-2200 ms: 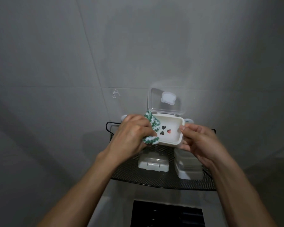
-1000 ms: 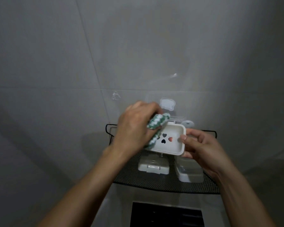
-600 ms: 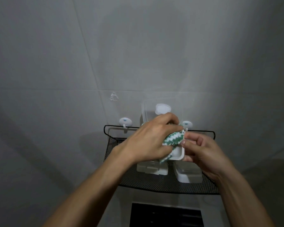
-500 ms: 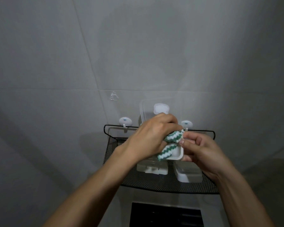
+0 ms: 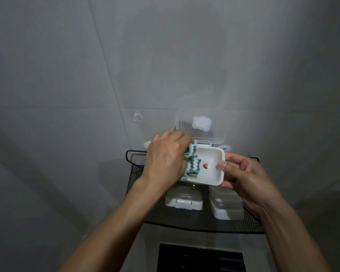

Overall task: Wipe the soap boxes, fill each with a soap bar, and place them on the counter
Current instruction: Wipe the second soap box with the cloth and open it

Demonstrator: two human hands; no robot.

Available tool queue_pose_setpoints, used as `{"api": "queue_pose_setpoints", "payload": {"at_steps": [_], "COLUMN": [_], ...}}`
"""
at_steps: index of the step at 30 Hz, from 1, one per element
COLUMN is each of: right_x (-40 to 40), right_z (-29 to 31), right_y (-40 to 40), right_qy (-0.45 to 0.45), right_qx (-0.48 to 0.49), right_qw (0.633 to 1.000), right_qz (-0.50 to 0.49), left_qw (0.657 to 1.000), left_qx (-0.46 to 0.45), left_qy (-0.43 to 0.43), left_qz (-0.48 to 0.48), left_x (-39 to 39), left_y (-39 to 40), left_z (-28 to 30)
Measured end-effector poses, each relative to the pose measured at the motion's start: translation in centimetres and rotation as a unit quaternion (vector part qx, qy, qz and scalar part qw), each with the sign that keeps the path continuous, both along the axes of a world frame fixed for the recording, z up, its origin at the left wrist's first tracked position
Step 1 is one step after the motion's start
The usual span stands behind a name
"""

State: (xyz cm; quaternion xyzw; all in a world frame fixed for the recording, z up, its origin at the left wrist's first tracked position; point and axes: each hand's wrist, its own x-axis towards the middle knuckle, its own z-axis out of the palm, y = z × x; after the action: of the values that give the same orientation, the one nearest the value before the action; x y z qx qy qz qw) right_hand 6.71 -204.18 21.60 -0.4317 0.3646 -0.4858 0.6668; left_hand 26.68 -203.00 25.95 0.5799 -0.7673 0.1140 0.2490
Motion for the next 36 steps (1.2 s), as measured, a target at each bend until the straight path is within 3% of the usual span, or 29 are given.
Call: {"api": "queue_pose_setpoints", "payload": {"at_steps": [7, 24, 31, 36], "right_x": [0.7, 1.9, 1.4, 0.7], "right_z": [0.1, -0.8, -0.7, -1.0], "right_y": [0.2, 0.5, 0.0, -0.3], "right_qy": [0.003, -0.003, 0.015, 0.058], "right_qx": [-0.006, -0.003, 0.008, 0.033], "right_qw": [1.000, 0.999, 0.998, 0.995], "right_qz": [-0.015, -0.052, -0.067, -0.075], "left_qw": [0.990, 0.932, 0.963, 0.951], "left_qx": [0.017, 0.146, 0.100, 0.087], "left_qy": [0.121, 0.294, 0.243, 0.293], "left_qz": [0.067, 0.157, 0.067, 0.037], "left_x": [0.3, 0.7, 1.8, 2.7], "left_y": [-0.1, 0.1, -0.7, -0.2], "left_z": [0.2, -3.4, -3.8, -5.6]}}
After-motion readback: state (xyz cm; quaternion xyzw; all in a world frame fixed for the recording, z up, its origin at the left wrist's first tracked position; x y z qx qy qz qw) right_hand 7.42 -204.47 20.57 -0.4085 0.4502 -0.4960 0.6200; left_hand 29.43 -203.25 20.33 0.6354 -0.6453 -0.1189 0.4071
